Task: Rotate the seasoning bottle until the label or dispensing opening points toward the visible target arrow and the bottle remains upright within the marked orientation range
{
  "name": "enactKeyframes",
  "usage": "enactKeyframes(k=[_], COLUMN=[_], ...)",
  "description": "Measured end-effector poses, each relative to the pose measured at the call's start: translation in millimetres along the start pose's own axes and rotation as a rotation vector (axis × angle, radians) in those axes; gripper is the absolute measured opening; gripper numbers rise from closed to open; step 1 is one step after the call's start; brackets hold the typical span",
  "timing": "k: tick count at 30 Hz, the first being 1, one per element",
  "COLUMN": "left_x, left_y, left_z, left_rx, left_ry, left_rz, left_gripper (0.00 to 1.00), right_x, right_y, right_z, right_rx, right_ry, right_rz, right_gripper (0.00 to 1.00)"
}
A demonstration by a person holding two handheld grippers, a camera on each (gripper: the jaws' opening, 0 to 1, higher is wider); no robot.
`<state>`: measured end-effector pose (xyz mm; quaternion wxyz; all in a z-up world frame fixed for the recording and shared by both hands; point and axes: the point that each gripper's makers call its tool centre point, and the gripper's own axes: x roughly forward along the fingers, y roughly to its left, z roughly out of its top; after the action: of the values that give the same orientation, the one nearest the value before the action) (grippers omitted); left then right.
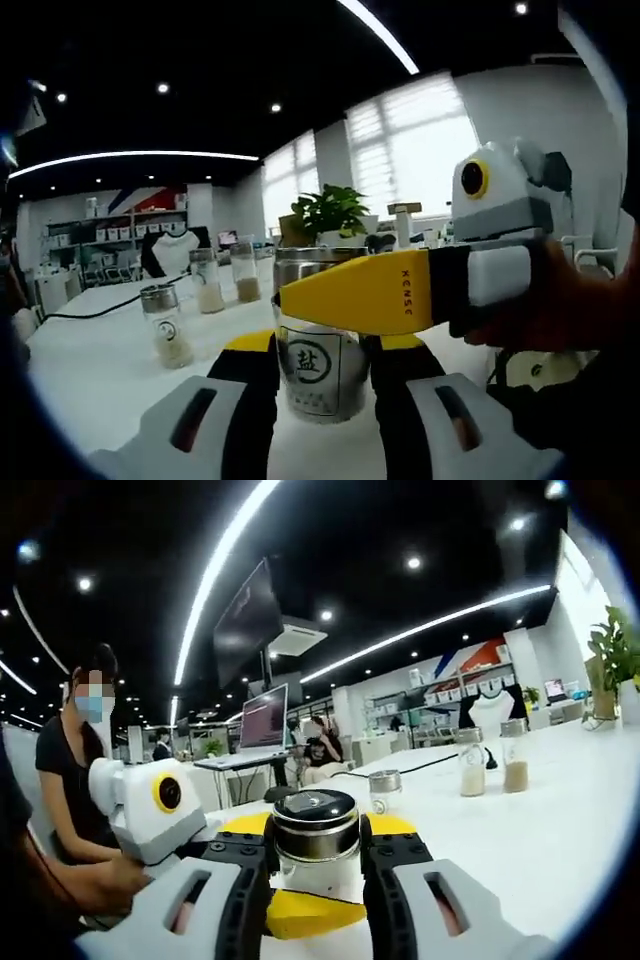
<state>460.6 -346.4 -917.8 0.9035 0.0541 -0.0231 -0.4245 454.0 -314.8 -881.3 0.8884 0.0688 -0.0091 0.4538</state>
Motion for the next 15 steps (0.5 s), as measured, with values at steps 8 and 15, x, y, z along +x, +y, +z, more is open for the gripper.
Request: enactKeyframes(k=[8,15], left_x=[-12,-12], left_y=[-21.9,-27.8], left_z=[6.7,5.9], left_rx=[-0.058,-0.039], left_ry=[-0.014,0.037], left_rz=[-0.204,-0.197], left_gripper=[0.37,0.37], right_x=[-12,-16], right_y=[15,25], right_z=[2.4,2.1], right_rx=[0.079,0.010], right_ry=[0.019,0.030], right_rz=[0.207,0.269], right_gripper=[0.31,0.32])
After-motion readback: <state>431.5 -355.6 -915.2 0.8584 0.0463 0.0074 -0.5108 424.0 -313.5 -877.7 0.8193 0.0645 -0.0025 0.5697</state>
